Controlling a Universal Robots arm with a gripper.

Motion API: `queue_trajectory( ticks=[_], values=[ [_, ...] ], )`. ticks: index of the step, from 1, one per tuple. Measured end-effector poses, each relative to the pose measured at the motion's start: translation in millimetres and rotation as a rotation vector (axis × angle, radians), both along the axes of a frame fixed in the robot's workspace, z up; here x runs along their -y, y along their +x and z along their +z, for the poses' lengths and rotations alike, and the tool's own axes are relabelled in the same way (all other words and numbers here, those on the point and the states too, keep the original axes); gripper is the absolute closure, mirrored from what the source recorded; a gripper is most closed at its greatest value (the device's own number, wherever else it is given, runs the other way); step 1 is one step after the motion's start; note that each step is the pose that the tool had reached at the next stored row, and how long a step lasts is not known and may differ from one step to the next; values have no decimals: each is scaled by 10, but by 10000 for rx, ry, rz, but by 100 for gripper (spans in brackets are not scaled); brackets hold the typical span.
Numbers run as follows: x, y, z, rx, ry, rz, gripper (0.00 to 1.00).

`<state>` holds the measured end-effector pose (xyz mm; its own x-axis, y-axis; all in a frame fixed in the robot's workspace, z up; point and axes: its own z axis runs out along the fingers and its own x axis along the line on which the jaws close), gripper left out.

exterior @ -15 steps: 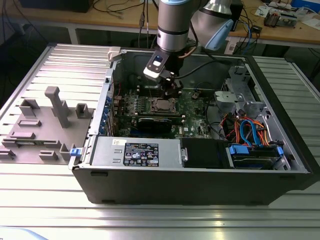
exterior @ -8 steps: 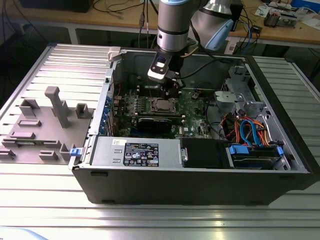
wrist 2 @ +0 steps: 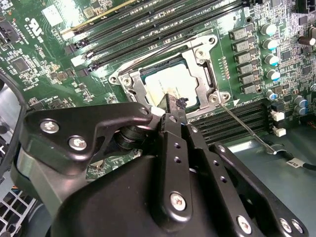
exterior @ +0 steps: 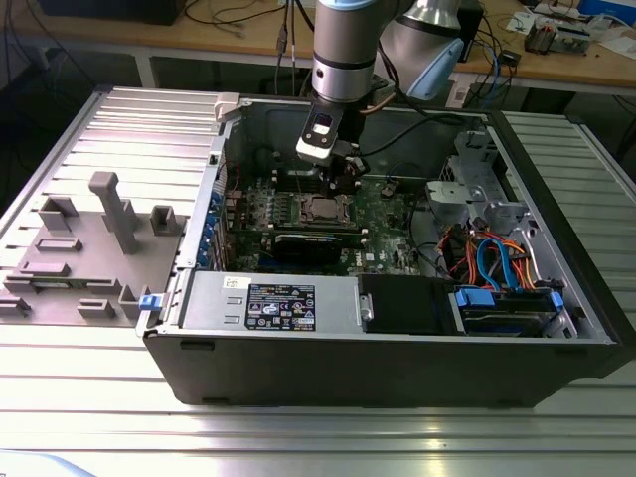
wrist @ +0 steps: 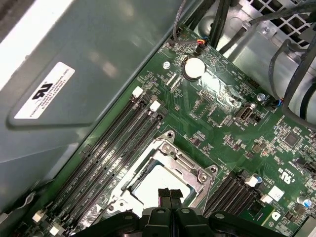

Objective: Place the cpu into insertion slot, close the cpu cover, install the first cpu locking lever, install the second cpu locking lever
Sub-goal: 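Install the first cpu locking lever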

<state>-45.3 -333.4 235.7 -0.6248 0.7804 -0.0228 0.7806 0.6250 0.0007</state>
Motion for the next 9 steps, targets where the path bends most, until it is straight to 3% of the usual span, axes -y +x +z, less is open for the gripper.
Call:
queue_trajectory(
  ticks=[5,8,9],
  values=[
    [0,0,0,0,1,76,89],
    [0,0,0,0,0,532,89],
    [0,0,0,0,-1,919,89]
  ],
)
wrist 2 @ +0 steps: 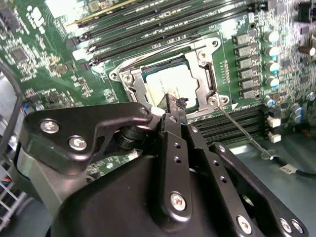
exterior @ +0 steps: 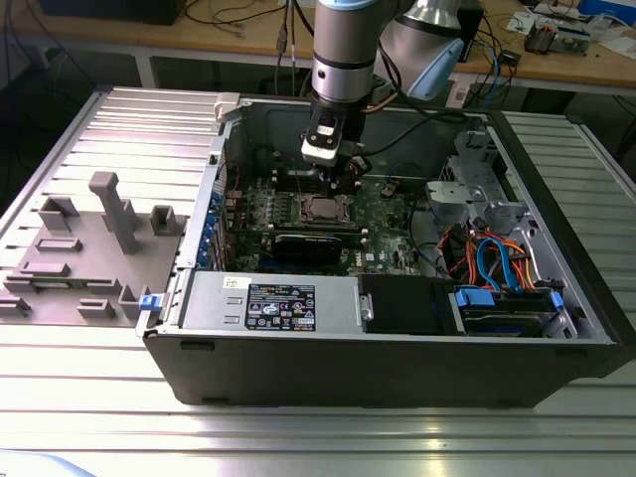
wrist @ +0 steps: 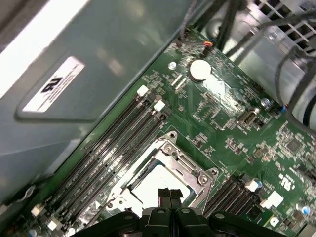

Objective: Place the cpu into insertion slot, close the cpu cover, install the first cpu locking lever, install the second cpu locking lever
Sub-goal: 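Install the first cpu locking lever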

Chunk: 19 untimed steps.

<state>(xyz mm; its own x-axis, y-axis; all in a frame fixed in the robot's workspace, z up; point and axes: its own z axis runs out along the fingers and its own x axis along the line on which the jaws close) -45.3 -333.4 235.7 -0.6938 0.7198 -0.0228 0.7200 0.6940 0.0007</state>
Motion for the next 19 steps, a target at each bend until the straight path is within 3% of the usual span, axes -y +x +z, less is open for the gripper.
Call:
queue_trajectory(
  ticks=[19],
  values=[
    [0,0,0,0,1,217,89]
  ],
)
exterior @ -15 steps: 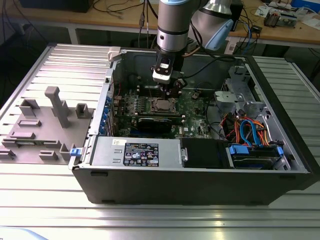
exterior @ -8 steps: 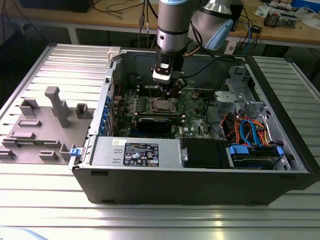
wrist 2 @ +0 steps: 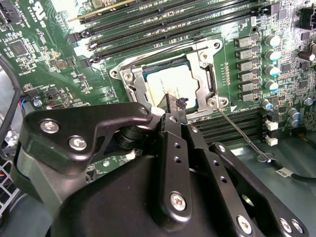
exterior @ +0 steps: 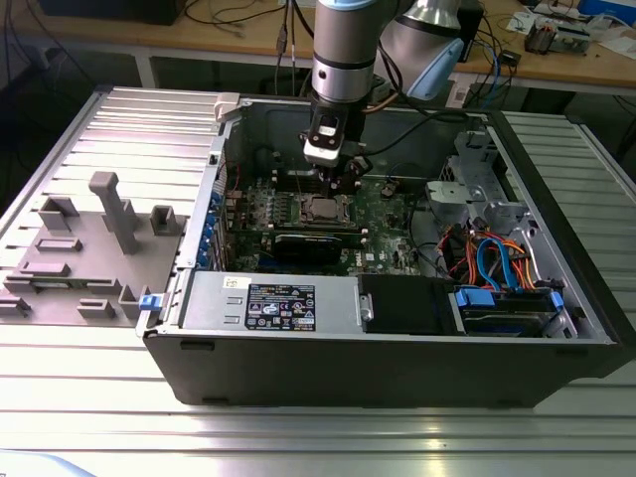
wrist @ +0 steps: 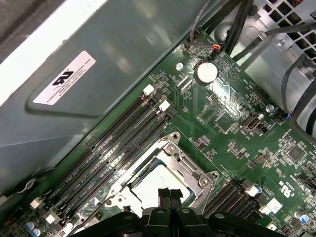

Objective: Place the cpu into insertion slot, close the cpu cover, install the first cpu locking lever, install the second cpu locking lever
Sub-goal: 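Install the first cpu locking lever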

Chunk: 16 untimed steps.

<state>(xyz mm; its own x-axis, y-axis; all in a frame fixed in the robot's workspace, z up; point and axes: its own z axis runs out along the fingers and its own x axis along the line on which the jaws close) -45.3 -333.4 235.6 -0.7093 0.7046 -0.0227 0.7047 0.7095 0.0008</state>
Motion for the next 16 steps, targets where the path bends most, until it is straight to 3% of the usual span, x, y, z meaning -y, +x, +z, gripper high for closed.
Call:
queue_trajectory(
  ticks=[2,8,10,16],
  values=[
    [0,0,0,0,-1,184,89],
    [0,-1,0,0,-1,1283,89],
    [1,-2,7,-1,-2,1321,89],
    [0,-2,111,-1,-2,1341,89]
  ],
)
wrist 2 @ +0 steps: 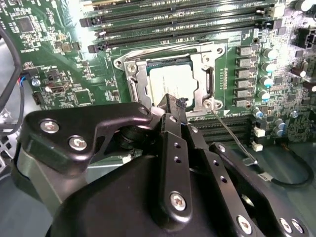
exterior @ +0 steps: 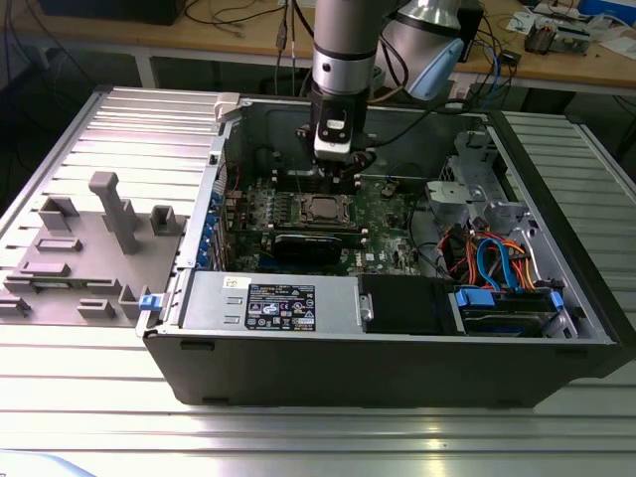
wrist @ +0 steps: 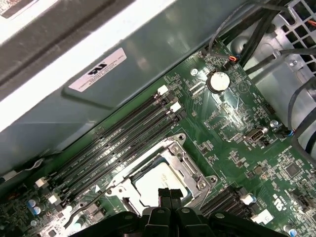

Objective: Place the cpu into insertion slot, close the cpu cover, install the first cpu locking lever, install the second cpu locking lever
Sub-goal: 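Install the first cpu locking lever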

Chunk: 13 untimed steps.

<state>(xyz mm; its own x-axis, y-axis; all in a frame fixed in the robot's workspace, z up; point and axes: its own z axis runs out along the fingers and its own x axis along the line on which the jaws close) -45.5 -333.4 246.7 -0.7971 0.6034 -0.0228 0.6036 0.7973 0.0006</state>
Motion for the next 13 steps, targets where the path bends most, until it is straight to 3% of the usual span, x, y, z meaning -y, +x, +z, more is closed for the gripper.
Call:
queue_trajectory(
  ticks=[4,11,13],
  values=[
    [0,-1,7,1,2,208,89],
    [0,-1,7,1,0,1995,89],
    [0,-1,7,1,1,2319,89]
  ],
)
